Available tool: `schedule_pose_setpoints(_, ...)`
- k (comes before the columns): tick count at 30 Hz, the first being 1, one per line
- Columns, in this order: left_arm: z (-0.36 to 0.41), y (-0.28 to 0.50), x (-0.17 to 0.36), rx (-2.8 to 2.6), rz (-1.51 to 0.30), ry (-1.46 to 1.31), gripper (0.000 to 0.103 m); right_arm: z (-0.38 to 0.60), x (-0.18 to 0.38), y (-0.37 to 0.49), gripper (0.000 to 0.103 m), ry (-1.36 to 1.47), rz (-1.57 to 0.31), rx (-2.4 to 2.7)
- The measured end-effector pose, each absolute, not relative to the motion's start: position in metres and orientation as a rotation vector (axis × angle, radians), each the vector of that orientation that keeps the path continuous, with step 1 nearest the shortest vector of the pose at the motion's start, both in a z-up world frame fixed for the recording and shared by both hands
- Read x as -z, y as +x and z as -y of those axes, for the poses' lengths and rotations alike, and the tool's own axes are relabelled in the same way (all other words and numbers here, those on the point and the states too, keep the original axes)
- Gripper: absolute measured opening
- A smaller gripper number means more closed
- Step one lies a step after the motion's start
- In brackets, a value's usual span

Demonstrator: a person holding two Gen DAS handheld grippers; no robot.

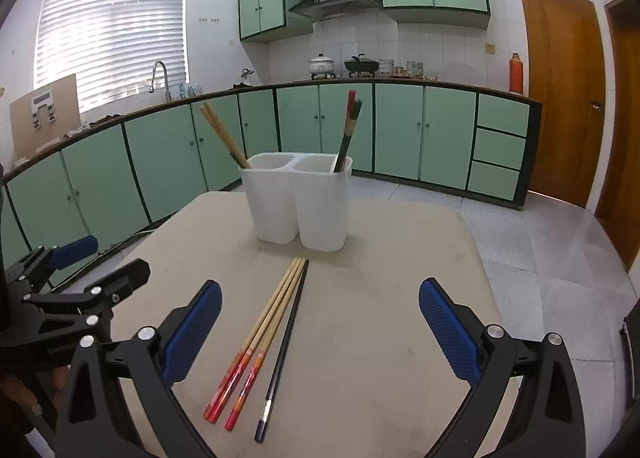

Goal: Organize utensils
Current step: 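Move both tools back toward the remaining chopsticks on the mat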

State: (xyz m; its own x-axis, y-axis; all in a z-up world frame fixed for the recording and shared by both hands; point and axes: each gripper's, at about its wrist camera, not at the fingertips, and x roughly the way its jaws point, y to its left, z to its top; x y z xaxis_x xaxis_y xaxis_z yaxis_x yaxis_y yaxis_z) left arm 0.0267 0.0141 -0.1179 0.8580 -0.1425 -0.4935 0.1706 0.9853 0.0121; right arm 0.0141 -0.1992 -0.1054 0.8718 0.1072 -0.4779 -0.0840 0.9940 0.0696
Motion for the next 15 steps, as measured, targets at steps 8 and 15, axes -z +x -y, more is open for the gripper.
schedule_pose_setpoints(8, -0.017, 0.017, 0.122, 0.161, -0.520, 0.059, 0.094, 0.195, 0.119, -0.004, 0.097, 0.049, -0.513, -0.093)
schedule_pose_setpoints(15, -0.019, 0.002, 0.129, 0.162, -0.534, 0.058, 0.094, 0.185, 0.142, -0.020, 0.088, 0.036, -0.555, -0.090)
